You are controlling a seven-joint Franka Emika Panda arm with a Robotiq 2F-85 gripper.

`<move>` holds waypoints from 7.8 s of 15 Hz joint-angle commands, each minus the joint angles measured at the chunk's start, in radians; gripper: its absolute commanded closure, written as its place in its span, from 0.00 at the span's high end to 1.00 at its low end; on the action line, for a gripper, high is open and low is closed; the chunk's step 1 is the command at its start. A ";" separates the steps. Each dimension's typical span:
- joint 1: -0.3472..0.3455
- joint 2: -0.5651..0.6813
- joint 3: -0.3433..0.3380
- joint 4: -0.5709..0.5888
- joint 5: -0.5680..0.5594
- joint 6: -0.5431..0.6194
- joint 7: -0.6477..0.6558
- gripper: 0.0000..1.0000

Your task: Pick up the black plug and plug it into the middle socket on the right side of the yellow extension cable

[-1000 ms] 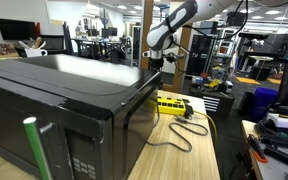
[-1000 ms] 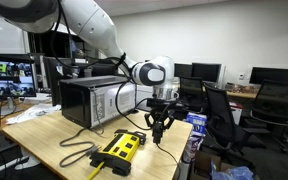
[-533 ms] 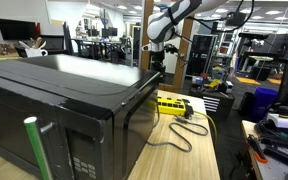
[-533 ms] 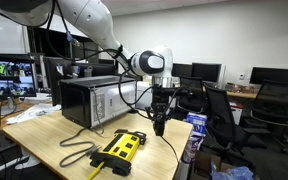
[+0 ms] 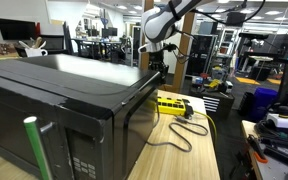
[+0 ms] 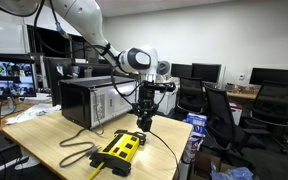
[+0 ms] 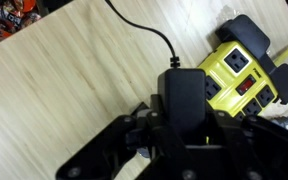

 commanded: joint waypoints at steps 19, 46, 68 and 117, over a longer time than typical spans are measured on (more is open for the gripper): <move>0.034 -0.161 -0.037 -0.231 -0.170 0.072 -0.404 0.12; -0.039 -0.237 -0.060 -0.452 -0.058 0.433 -0.885 0.12; -0.029 -0.237 -0.051 -0.545 -0.049 0.584 -0.880 0.12; 0.160 -0.214 -0.264 -0.659 -0.528 0.865 -0.181 0.12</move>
